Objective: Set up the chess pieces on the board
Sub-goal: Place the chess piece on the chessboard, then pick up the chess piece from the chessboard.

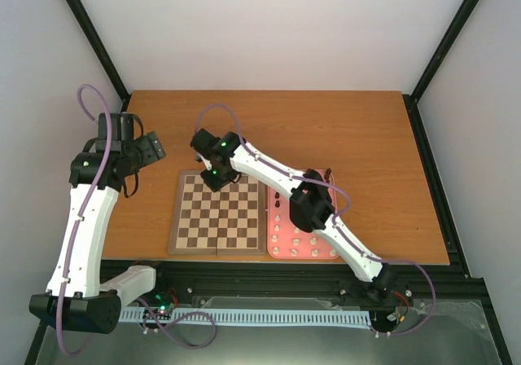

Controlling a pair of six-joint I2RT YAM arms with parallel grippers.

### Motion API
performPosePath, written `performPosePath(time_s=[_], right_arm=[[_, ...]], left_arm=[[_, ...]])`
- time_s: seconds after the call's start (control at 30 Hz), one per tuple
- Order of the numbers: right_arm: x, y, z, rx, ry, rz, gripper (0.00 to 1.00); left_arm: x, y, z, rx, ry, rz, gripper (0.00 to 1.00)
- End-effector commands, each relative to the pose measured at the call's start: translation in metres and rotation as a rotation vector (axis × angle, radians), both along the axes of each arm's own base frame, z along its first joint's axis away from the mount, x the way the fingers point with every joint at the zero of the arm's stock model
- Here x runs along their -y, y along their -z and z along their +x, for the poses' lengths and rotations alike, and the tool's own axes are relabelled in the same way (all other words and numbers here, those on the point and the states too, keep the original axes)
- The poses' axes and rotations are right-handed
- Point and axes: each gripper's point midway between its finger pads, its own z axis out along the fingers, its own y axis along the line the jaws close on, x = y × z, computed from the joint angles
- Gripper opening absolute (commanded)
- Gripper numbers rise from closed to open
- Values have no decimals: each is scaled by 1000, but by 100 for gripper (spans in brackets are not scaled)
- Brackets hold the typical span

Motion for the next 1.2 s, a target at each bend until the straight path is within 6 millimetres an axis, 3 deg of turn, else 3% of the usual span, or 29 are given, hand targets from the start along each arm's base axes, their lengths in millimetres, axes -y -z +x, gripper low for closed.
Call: performPosePath(time_s=[0.0, 0.17, 0.33, 0.47, 0.63, 0.8, 0.9, 1.07, 1.17], right_arm=[[-8, -12, -5, 15, -35, 25, 46], [-11, -31, -7, 28, -57, 64, 57], [-11, -74, -10, 66, -80, 133, 65], [6, -102, -11, 73, -68, 162, 68], [56, -121, 6, 68, 44, 179, 70], [132, -116, 37, 88, 197, 134, 71], [170, -110, 47, 99, 265, 108, 71], [222, -92, 51, 79, 340, 69, 71], [242, -86, 52, 66, 363, 64, 71]], left_arm=[[-4, -8, 1, 23, 3, 27, 100], [-5, -9, 1, 23, -3, 33, 100], [-7, -6, 2, 1, 1, 54, 100], [-5, -5, 6, -17, 28, 67, 100], [16, 8, 16, -46, 123, 6, 100], [59, 51, 15, -160, 266, -18, 97], [81, 81, 12, -240, 302, -59, 91], [113, 118, 14, -321, 338, -44, 85], [133, 136, 18, -362, 349, -36, 84]])
